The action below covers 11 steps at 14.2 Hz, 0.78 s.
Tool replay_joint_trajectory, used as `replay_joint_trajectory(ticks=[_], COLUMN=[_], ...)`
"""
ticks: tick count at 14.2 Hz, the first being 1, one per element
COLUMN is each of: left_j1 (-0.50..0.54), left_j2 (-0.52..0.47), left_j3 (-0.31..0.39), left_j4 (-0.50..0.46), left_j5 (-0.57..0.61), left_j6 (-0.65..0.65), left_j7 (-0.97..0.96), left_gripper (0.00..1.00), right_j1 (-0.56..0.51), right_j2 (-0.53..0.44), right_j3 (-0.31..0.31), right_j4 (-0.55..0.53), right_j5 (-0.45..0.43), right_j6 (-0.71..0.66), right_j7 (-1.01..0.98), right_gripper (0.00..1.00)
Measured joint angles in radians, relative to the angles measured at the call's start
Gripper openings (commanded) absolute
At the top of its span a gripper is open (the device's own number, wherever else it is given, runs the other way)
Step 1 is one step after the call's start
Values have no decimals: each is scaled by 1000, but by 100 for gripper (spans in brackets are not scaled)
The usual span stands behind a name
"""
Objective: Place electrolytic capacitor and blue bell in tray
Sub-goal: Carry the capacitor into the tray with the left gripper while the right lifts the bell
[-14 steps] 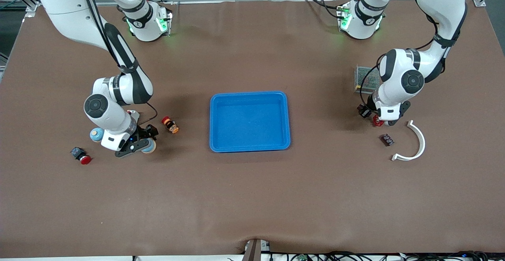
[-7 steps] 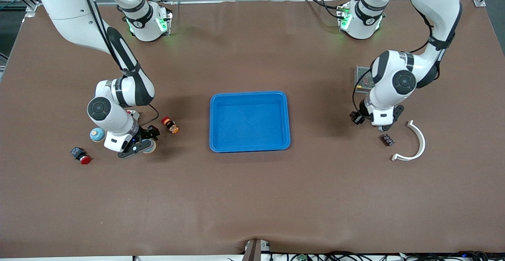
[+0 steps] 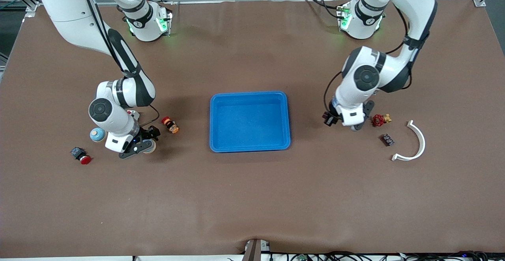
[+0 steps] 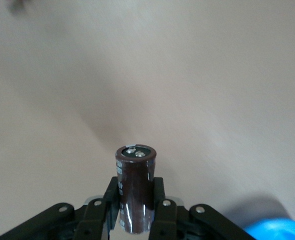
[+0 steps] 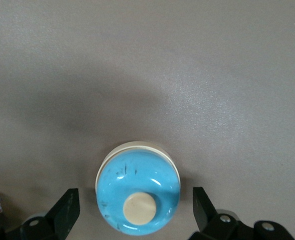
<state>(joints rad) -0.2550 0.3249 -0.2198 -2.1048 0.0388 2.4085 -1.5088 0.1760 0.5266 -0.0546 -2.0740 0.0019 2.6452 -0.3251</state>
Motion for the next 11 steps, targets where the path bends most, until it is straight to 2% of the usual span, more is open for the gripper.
replay_joint_trajectory(ticks=[7, 11], left_j1=[-165, -221], left_j2=[165, 229], left_j3=[0, -1], left_j4=[214, 281], left_j5=[0, 0], left_j6=[-5, -6], left_j7=[-358, -507], left_gripper=[0, 0], right_j1=[0, 0], right_j2=[7, 13], right_j3=[0, 0], right_j4=[6, 10], right_j5=[0, 0], right_j6=[2, 2], right_j7=[0, -5], right_gripper=[100, 100])
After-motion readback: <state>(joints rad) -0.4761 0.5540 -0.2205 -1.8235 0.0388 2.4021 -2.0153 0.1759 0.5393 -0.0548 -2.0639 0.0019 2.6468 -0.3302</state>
